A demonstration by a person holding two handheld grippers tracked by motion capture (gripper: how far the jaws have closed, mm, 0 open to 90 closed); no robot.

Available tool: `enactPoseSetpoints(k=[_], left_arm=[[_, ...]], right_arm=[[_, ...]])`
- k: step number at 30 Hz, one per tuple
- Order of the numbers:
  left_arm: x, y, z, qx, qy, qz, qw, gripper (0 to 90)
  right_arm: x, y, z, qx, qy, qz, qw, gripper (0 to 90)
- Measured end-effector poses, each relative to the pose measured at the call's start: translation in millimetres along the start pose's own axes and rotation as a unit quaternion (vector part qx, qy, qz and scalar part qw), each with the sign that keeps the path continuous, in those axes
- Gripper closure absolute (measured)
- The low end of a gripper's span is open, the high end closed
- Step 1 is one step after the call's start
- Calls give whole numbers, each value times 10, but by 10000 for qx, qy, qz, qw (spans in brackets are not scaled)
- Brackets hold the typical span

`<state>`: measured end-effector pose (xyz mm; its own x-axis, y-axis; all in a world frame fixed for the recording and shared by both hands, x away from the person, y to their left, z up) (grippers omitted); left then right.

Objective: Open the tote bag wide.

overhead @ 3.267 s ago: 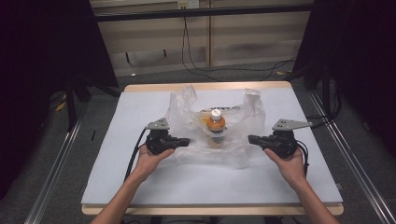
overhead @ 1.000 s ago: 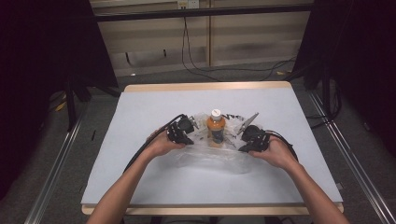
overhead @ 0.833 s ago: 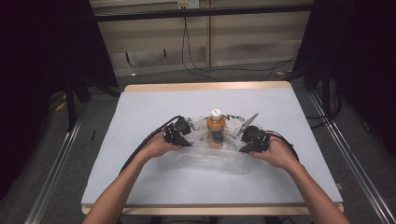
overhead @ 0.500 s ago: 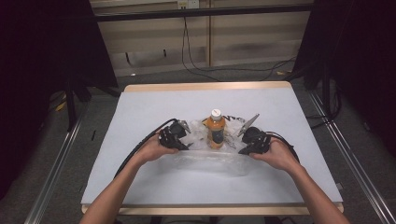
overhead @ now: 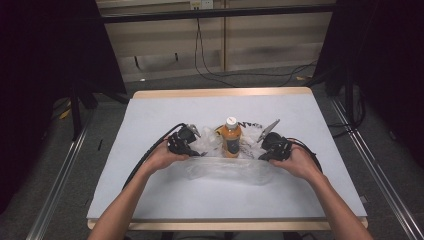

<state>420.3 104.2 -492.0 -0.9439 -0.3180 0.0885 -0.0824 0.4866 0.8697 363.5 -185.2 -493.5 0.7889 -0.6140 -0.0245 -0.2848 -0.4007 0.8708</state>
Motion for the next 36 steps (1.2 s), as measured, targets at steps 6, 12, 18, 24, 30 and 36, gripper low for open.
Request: enactPoseSetpoints(k=[6, 12, 18, 24, 30, 36], left_arm=[[-25, 32, 60, 23, 58, 1, 10000, 900], [-65, 55, 126, 236, 283, 64, 9993, 900], [-47, 79, 97, 465, 384, -54, 9982, 900], [72, 239, -15, 1033, 296, 80, 9942, 900], [216, 359, -101, 1197, 61, 61, 9928, 900], [352, 462, -199, 1366, -156, 180, 9903, 900]], right_arm=[[49, 27, 51, 28, -39, -86, 10000, 900], [43, 33, 59, 22, -100, -37, 9999, 900], [44, 80, -5, 474, -304, -233, 9981, 900], [0, 292, -106, 1170, -303, -387, 9919, 900], [-72, 436, -213, 1310, -157, -432, 9903, 900], [-122, 565, -347, 1397, -28, -477, 9890, 900]])
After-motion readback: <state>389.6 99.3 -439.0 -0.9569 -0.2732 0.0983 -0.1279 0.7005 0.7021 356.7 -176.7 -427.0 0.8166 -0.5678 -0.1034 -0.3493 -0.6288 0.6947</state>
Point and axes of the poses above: each handheld gripper's, and its own axes: y roughly backward along the jaws, z roughly out of its underside, x roughly to its right, the point moved 4 cm from there along -y, roughly forward along the jaws, and after that the axes turned 5 degrees about x, right-handed, at the moved point
